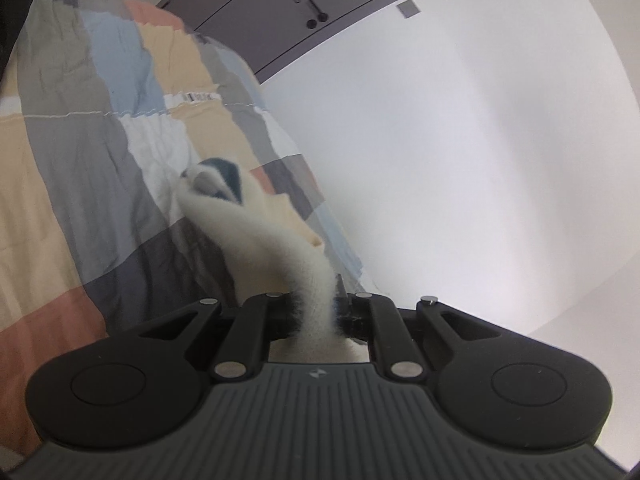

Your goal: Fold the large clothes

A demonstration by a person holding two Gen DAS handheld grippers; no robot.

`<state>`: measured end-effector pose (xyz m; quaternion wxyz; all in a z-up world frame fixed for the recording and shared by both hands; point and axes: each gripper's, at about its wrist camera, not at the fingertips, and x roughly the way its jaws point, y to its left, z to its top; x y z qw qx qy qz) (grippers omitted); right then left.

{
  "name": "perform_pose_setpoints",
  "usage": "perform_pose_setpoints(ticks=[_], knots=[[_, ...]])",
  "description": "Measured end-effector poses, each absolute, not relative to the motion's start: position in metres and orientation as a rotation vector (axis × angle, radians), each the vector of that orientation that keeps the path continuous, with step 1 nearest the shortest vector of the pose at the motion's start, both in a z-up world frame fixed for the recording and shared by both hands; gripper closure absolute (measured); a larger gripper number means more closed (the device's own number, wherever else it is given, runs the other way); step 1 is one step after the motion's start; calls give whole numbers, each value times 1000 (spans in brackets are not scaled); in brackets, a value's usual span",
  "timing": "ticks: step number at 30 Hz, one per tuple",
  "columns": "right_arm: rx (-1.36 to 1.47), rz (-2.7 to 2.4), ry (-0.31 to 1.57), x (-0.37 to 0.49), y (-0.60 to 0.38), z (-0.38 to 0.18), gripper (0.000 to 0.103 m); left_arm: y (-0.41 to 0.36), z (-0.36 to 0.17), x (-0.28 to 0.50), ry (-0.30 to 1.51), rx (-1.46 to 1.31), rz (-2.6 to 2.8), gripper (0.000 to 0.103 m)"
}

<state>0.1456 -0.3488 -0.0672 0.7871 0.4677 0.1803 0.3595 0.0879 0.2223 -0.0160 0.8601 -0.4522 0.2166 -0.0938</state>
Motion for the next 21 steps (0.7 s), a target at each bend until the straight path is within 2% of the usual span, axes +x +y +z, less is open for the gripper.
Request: perform_pose_setpoints(ticks=[7, 10, 15, 21], knots=[[1007, 801, 291, 107, -373, -38, 89, 204, 30, 23, 330, -869, -272, 91], [1036, 761, 261, 106, -386, -33, 89, 200, 38, 19, 291, -845, -285, 91], [1012, 676, 274, 148, -389, -28, 89, 199, 40, 65, 279, -843, -227, 90], [983, 505, 339, 245, -364, -42, 89, 216, 15, 159, 327, -920, -116, 90]])
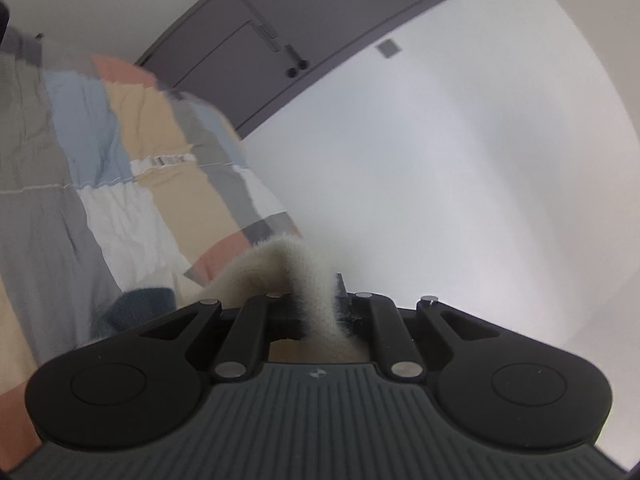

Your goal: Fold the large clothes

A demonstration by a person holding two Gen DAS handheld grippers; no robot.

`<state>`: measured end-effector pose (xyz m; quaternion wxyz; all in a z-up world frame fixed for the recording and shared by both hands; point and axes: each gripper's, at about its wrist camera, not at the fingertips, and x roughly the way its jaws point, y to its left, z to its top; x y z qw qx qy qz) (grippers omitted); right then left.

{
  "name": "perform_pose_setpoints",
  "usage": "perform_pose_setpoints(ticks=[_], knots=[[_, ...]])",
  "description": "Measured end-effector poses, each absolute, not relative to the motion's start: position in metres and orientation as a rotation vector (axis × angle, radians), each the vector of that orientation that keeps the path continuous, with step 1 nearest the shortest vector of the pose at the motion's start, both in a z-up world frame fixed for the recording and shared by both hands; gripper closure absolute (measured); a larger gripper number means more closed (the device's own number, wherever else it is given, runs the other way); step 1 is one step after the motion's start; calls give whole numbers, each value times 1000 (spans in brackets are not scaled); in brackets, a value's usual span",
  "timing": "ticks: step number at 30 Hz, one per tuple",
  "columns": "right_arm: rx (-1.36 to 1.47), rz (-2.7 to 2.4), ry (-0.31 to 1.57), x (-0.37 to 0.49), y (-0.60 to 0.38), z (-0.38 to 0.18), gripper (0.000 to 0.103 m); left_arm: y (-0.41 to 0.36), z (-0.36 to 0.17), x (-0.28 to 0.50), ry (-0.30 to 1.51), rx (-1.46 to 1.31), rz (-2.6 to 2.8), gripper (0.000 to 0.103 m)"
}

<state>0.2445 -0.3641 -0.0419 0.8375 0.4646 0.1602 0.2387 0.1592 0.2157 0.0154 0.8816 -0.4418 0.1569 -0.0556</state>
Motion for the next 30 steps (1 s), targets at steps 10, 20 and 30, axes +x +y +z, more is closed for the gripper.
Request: perform_pose_setpoints(ticks=[10, 20, 30], knots=[[1046, 267, 406, 355, -349, -121, 89, 223, -48, 300, 449, -792, -49, 90], [987, 96, 533, 421, -337, -199, 89, 224, -121, 376, 518, -708, -27, 89], [933, 42, 606, 436, -323, -226, 88, 228, -144, 388, 553, -707, -42, 85]])
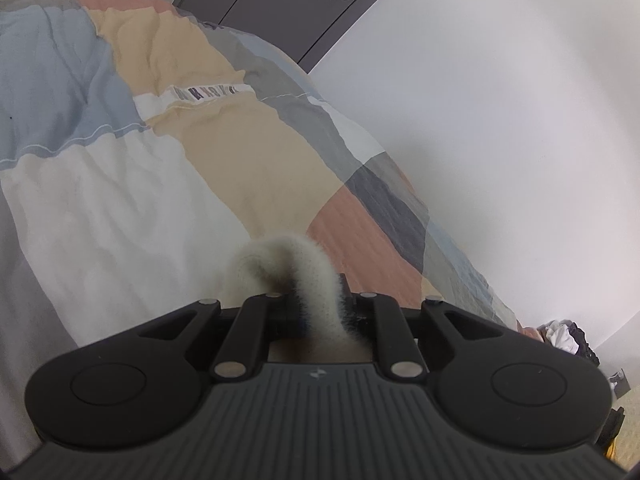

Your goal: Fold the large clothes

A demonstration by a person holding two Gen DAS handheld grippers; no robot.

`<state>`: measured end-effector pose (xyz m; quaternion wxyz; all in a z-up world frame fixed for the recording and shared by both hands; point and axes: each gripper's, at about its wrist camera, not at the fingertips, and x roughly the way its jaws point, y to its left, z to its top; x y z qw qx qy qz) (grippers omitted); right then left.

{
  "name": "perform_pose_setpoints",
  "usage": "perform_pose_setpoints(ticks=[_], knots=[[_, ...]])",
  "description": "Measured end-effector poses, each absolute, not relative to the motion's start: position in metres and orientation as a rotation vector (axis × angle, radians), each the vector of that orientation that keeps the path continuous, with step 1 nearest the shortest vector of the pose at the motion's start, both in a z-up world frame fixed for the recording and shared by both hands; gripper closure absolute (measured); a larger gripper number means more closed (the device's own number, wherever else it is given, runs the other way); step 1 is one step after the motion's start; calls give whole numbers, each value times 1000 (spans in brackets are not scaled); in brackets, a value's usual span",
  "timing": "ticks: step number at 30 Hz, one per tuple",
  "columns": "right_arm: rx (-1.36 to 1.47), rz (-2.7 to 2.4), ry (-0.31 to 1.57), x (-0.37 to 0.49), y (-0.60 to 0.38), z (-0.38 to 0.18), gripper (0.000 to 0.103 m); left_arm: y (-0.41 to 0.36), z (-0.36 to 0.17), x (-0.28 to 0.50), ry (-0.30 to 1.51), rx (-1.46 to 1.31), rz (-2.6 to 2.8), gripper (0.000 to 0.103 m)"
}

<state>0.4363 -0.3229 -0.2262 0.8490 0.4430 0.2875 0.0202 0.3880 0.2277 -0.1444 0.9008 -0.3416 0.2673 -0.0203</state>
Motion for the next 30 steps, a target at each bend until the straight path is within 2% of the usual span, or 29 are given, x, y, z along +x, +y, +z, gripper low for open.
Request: perform_pose_setpoints(ticks=[2, 4, 6, 8, 9, 14, 22, 30], knots=[[931, 42, 600, 431, -324, -220, 86, 226, -140, 384, 552, -702, -53, 79], [919, 38, 601, 425, -323, -213, 84, 228, -135, 376, 548, -723, -67, 61], [879, 41, 603, 419, -320, -203, 72, 231, -128, 368, 537, -745, -61, 49], [860, 48, 596, 409, -316, -194, 50, 231, -117, 355, 510, -725, -40, 43], [863, 63, 592, 404, -315, -190, 48, 229, -113, 349, 499, -714, -35, 41], [778, 146, 591, 364, -284, -169, 40, 209, -103, 312, 519, -652, -54, 40], [358, 234, 691, 320, -206, -153, 40, 158, -74, 272, 603, -357, -150, 40], [255, 221, 739, 339, -191, -173, 42, 131, -111, 299, 736, -238, -167, 40]])
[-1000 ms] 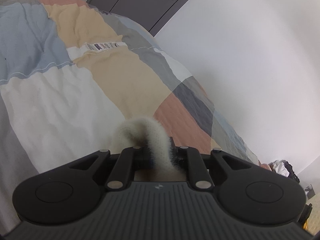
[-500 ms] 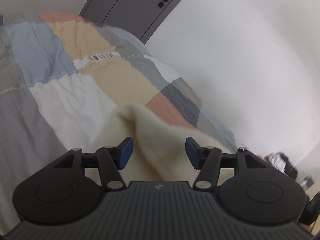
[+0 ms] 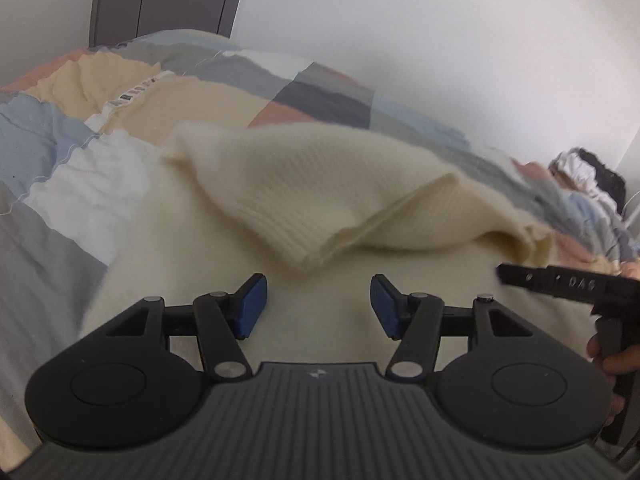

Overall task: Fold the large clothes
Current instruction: 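Open both grippers and press the folded sweater flat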

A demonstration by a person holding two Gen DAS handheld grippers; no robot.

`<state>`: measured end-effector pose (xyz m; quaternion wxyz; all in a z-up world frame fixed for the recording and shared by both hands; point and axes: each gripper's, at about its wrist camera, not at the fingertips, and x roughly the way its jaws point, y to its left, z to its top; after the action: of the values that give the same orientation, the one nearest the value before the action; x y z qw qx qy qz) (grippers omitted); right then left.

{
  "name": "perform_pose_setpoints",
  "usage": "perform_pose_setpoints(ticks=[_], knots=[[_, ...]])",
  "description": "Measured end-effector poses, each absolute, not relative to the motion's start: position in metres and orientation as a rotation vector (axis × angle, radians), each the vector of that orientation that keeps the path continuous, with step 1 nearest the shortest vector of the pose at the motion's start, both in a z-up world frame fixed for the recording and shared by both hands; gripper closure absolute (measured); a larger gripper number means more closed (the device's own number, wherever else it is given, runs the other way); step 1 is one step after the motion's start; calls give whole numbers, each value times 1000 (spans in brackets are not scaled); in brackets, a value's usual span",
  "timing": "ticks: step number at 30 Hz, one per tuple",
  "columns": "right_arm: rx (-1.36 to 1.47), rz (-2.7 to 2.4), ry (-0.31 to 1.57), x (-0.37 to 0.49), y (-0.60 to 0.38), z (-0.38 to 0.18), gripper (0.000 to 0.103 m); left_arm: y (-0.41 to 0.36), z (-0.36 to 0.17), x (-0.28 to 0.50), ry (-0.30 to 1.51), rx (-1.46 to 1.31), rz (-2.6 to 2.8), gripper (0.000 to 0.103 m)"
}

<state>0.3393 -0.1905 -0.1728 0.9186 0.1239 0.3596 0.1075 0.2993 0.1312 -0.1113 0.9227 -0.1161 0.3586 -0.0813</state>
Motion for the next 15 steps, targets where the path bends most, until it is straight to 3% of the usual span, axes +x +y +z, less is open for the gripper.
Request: perform_pose_setpoints(ticks=[15], knots=[[212, 214, 715, 448, -181, -183, 44, 150, -132, 388, 704, -280, -69, 40]])
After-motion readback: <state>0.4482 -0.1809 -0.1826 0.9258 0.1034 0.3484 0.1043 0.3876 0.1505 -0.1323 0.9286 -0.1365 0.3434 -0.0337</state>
